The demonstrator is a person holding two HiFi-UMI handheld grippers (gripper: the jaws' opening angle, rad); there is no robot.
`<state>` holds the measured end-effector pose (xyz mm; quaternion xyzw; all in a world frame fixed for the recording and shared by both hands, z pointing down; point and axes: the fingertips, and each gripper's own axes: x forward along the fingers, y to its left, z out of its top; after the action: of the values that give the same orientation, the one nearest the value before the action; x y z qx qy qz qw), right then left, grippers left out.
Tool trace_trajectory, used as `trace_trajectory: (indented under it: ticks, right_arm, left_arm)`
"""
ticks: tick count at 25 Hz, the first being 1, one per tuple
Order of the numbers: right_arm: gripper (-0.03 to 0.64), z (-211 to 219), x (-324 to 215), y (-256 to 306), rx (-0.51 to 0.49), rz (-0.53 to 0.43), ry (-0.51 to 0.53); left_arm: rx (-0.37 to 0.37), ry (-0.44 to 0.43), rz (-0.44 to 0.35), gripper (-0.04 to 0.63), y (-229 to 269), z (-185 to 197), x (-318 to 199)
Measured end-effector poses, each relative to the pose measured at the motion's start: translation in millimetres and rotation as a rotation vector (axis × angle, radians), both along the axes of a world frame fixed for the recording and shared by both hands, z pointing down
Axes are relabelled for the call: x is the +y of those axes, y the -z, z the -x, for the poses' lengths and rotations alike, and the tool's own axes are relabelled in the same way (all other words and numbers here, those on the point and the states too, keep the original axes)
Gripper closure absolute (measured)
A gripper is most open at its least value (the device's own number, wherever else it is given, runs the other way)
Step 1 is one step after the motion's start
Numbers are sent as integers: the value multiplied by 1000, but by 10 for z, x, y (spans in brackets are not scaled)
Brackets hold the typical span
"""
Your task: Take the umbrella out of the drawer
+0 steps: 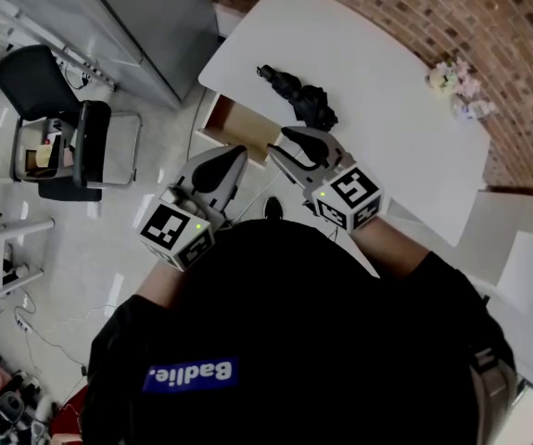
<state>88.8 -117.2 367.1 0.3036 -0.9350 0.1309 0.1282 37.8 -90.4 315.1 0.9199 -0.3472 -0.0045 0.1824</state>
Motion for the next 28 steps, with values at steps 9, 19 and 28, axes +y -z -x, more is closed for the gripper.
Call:
trace_trajectory:
  ticks: [9, 19, 28]
  right_arm:
    - [584, 99, 136, 163, -56, -36, 12]
    - [588, 261, 249, 307, -101, -45, 90]
    - [588, 321, 264, 339, -106, -46, 106]
  left_arm:
    - [-10, -5, -5, 598, -10, 16, 46]
    - [-2, 2, -9, 598, -7, 16, 67]
    - [9, 14, -9, 598, -2, 62, 67]
